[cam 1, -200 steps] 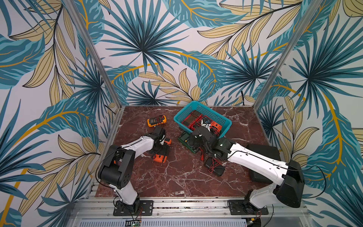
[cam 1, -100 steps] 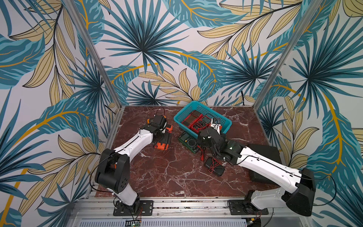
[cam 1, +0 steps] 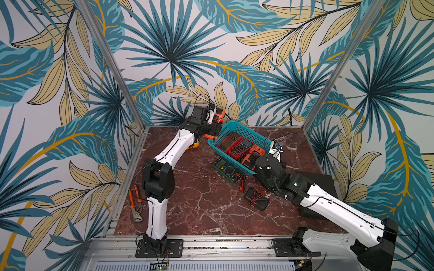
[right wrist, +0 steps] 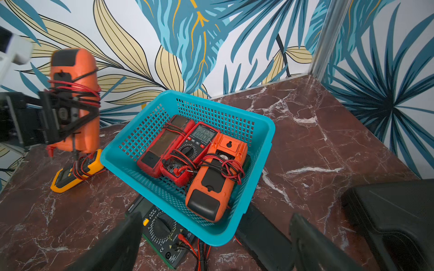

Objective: Put the multimeter into the basket
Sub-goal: Pick up the multimeter from the center of the board, then place the multimeter in the basket.

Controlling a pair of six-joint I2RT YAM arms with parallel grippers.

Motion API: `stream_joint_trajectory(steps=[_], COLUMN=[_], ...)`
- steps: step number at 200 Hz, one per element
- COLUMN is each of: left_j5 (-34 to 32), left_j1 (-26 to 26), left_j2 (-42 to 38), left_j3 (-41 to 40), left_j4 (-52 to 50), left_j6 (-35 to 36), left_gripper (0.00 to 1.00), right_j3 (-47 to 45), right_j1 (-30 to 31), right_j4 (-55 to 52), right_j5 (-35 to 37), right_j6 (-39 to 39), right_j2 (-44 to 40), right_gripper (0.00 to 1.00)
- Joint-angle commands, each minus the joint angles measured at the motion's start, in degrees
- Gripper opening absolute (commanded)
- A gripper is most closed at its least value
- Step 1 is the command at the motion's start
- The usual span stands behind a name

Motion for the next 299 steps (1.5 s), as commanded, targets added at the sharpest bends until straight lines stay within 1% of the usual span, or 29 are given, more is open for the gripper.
stream_joint_trajectory(steps=[1,24,46,109,120,135,162,173,181,190,215,227,278,299], left_j5=[3.1,3.7,4.3,5.3,5.9,6.0,5.2,5.0,4.7,4.2,2.3,1.9,1.9,1.6], left_j1=[-0.8,-1.6,-2.4,-3.3,-3.5,-3.9,-4.6,-4.7,-4.7,-4.6,-4.8,-4.8,-5.3,-5.3], left_j2=[3.9,8.7,11.6,18.4,18.5,18.4,18.7,19.1,19.5,19.7,20.2,20.2,18.5,16.1], left_j3=[6.9,11.2,13.1,18.1,18.0,17.2,15.6,15.5,15.5,15.5,15.5,15.6,15.7,15.3], left_j4=[3.7,3.1,3.0,-0.8,-1.7,-2.9,-4.0,-4.5,-4.9,-5.3,-5.8,-5.8,-6.2,-6.5], left_j6=[2.7,4.9,6.6,7.0,7.0,7.3,8.3,8.4,8.5,8.4,8.3,8.3,8.3,7.9], left_gripper=[0.15,0.16,0.17,0.18,0.19,0.24,0.27,0.32,0.39,0.49,0.87,0.99,1.00,1.00], right_j3=[-1.8,-2.6,-3.1,-2.4,-2.2,-1.8,-1.0,-0.4,0.0,0.7,1.7,1.9,2.7,3.2], right_j1=[-0.1,-0.1,-0.1,-0.1,-0.1,-0.1,-0.1,-0.2,-0.1,-0.1,-0.1,-0.1,-0.1,-0.1], right_j4=[-1.1,-1.1,-0.9,-1.3,-1.9,-2.9,-4.5,-5.1,-5.8,-6.8,-8.4,-8.8,-9.3,-9.5], right_j5=[2.1,1.7,1.0,-0.7,-0.7,-0.4,0.1,0.4,0.6,1.0,1.3,1.2,1.3,1.4], right_j6=[1.4,2.5,2.7,3.0,3.4,4.0,4.3,4.1,4.1,4.1,3.2,3.0,1.3,0.3], right_j2=[-1.6,-2.7,-3.1,-1.6,-1.4,-1.0,-0.4,-0.3,-0.2,-0.1,0.0,0.0,-0.2,-0.3], right_gripper=[0.99,0.99,0.99,1.00,0.99,0.99,1.00,1.00,1.00,1.00,0.99,0.99,0.99,1.00])
